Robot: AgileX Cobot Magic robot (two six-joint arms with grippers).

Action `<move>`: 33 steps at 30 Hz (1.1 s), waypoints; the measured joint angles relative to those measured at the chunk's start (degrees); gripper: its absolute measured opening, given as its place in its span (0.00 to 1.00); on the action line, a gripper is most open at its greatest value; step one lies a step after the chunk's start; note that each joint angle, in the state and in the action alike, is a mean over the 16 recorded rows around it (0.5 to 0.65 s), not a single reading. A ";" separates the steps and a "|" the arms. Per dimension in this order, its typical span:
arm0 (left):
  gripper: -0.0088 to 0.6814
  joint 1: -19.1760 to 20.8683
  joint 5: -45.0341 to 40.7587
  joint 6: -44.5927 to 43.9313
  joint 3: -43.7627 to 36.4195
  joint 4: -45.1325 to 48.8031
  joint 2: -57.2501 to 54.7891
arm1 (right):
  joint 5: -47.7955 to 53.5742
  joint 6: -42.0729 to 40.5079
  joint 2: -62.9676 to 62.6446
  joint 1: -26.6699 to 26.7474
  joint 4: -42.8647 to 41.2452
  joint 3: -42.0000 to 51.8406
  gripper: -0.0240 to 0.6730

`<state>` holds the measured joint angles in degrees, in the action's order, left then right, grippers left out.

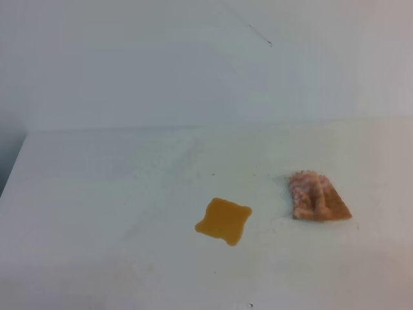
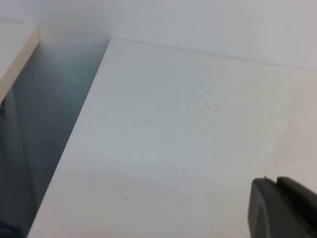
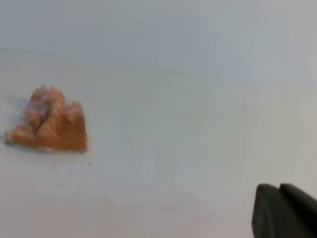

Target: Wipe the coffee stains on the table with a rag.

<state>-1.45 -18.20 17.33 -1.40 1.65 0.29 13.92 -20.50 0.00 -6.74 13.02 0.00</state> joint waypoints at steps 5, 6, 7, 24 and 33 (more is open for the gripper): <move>0.01 0.00 0.00 0.00 0.16 0.00 0.00 | -5.66 0.00 0.00 0.00 7.36 0.00 0.03; 0.01 0.00 0.00 0.00 0.16 0.00 0.00 | -7.00 0.00 0.00 0.00 9.08 0.00 0.03; 0.01 0.00 -0.06 0.00 0.31 0.00 0.00 | -8.42 0.00 0.00 0.00 10.82 0.00 0.03; 0.01 0.00 -0.41 0.01 0.47 0.00 -0.19 | -24.70 0.20 0.00 0.00 25.06 0.00 0.03; 0.01 0.00 -0.12 0.00 0.16 0.00 0.00 | -30.03 1.03 0.00 0.00 25.98 -2.51 0.03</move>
<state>-1.45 -18.32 17.33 -1.25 1.65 0.29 -16.11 -19.47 0.00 -6.74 39.00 -2.51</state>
